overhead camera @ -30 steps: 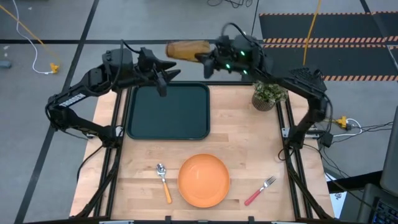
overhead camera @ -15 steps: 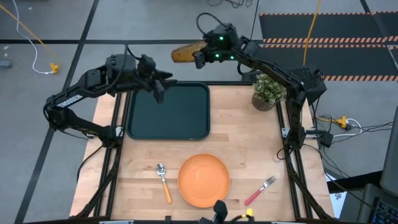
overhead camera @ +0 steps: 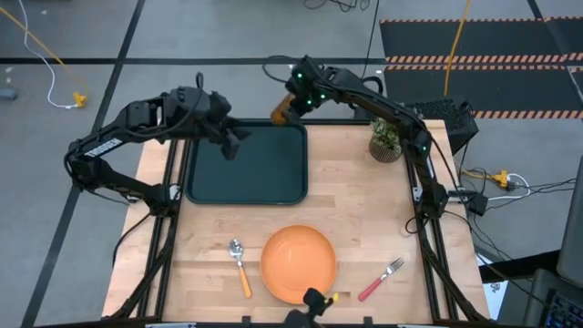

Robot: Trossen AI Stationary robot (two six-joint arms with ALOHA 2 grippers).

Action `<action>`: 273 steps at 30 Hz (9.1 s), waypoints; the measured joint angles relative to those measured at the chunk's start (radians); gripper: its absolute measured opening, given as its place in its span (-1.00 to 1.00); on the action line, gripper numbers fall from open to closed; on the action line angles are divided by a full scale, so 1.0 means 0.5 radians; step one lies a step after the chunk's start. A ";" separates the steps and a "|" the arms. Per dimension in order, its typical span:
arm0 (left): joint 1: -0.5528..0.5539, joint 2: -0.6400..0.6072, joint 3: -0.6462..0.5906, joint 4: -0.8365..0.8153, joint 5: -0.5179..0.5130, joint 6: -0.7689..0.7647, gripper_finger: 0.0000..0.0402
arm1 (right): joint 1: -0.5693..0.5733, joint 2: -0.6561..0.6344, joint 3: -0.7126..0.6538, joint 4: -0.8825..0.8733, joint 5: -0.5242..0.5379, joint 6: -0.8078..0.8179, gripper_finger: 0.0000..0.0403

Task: Pick and place plate/cup/fork/spoon on tray
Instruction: Put the yellow cup on the top right of the black serving tray, then put the orange plate on the black serving tray to the bottom left of the yellow cup

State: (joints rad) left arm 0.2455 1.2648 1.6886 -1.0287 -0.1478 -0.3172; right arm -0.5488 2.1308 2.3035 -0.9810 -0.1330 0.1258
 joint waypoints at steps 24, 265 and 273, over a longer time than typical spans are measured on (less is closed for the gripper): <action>-0.044 0.176 -0.002 -0.169 -0.019 -0.170 -0.07 | 0.055 0.188 0.000 -0.308 0.220 -0.807 -0.98; 0.037 0.124 -1.250 -0.029 0.150 -1.341 -0.97 | 0.198 -1.149 -0.307 -0.361 0.315 -0.410 0.16; 0.322 0.125 -1.250 -0.035 0.219 -0.988 -0.97 | 0.199 -1.178 -0.307 -0.368 0.206 -0.235 0.16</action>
State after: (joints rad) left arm 0.4067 1.3272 1.0637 -1.0462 -0.0386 -0.8110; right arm -0.4492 1.5417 2.1502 -1.1651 -0.0298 0.0082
